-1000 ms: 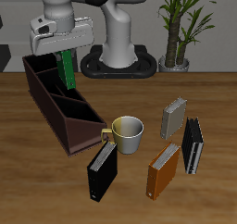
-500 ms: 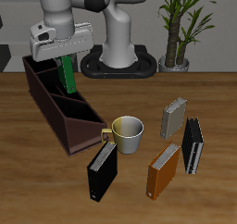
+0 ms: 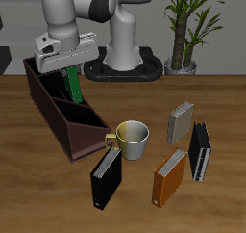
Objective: Place the green book into the right desk caddy's front compartment
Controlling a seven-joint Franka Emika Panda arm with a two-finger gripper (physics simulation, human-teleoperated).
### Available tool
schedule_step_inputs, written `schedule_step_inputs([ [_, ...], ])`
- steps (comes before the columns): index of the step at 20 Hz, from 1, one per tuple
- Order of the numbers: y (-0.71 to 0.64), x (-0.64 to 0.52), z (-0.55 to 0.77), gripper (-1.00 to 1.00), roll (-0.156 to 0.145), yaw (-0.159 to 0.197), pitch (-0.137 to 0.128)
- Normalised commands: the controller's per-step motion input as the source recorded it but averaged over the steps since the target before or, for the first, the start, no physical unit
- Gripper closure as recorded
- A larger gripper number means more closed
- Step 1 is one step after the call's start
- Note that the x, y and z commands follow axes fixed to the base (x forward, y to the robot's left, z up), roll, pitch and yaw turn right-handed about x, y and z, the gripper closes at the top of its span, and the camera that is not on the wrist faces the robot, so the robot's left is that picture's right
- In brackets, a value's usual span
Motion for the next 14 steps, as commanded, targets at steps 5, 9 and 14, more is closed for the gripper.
schedule_step_inputs([
  [5,-0.16,0.05,-0.12,1.00,-0.034,-0.012,0.015],
  [9,-0.09,-0.05,-0.13,1.00,-0.013,-0.024,0.027],
  [14,0.02,0.01,-0.14,1.00,0.003,-0.011,0.023],
])
